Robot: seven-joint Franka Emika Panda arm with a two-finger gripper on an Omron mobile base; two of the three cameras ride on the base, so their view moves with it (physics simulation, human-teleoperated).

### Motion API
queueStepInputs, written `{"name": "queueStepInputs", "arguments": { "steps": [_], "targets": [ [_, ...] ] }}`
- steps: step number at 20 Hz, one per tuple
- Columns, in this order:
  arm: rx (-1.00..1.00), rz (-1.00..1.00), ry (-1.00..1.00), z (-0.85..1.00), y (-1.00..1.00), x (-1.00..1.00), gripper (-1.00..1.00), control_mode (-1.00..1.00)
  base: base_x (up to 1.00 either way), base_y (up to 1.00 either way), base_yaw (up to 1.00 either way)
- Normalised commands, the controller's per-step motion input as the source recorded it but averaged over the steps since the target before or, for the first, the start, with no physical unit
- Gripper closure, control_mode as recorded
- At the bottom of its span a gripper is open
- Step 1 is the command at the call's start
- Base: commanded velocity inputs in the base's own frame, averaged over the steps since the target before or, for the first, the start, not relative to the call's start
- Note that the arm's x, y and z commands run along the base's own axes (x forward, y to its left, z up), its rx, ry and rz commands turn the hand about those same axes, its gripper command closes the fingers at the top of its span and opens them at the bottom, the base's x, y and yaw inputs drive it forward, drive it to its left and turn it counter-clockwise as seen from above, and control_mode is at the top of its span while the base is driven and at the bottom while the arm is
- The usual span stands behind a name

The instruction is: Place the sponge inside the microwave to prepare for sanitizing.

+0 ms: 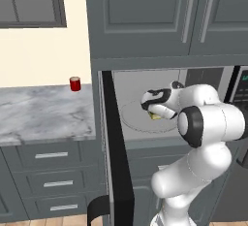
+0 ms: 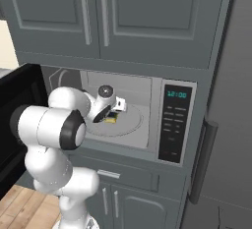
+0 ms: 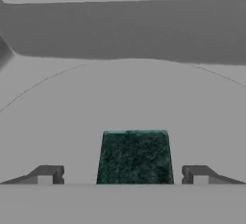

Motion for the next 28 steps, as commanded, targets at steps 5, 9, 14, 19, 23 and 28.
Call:
{"name": "queueStepInputs", "arguments": {
  "steps": [5,9,14,19,23,28],
  "targets": [
    [0.02,0.0,0.0,0.01,-0.08,-0.51,-1.0,-1.0,0.0,0.0,0.0],
    [0.0,0.0,0.0,0.24,0.0,-0.49,-1.0,-1.0,0.0,0.0,0.0],
    [0.0,0.0,0.0,0.45,-0.06,-0.4,-1.0,-1.0,0.0,0.0,0.0],
    [0.01,0.0,0.08,0.48,-0.12,-0.44,-1.0,-1.0,0.0,0.0,0.0],
    [0.0,0.0,0.09,0.48,-0.15,-0.5,-1.0,-1.0,0.0,0.0,0.0],
    [0.01,0.0,0.02,0.41,-0.12,-0.64,-1.0,-1.0,0.0,0.0,0.0]
  ]
}}
